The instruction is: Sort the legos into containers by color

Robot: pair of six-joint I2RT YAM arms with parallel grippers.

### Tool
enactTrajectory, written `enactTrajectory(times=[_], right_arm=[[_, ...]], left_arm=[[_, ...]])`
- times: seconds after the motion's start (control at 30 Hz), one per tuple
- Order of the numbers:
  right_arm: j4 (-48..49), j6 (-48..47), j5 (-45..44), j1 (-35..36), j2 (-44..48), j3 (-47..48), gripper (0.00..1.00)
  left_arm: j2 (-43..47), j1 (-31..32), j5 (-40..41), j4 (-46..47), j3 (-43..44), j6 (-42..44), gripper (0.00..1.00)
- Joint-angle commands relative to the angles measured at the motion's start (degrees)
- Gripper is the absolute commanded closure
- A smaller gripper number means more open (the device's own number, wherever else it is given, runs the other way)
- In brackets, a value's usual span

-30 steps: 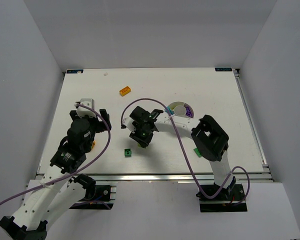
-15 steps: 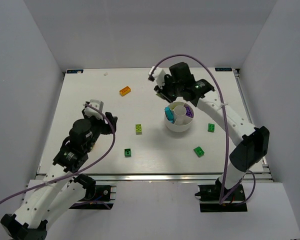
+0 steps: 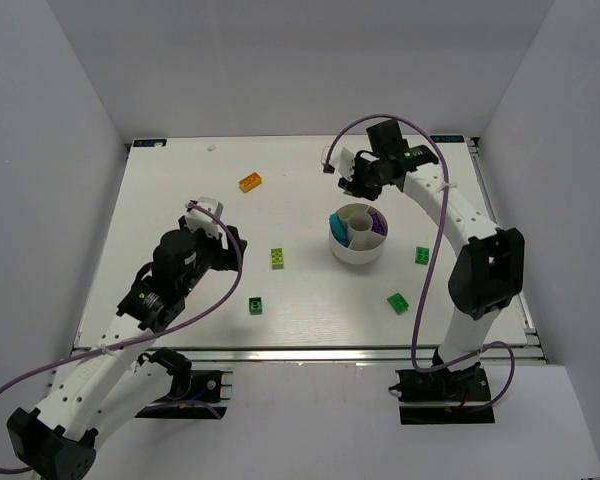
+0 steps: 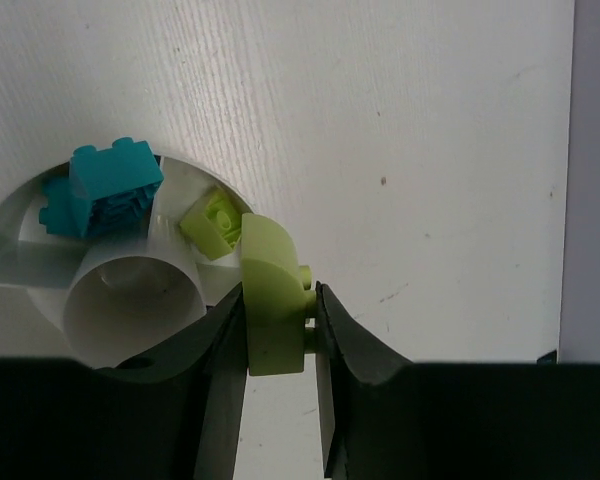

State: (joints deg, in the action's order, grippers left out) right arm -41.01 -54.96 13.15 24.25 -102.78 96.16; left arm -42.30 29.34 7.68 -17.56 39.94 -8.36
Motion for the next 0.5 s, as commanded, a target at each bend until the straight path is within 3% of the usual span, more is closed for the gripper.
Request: enactTrajectory(times=[0.0,0.47], right_arm=[[-5.6,-11.2,6.4,-1.0,-2.6,5.7,1.0],[-20.4,-24.3,7.5,-2.3,-13.1,16.8,1.0]], left_arm=[[-0.3,-0.3,-1.5,0.2,1.0,0.5,0.18],[-0.3,-0.3,-1.1,0.1,1.0,0.9,0.17]])
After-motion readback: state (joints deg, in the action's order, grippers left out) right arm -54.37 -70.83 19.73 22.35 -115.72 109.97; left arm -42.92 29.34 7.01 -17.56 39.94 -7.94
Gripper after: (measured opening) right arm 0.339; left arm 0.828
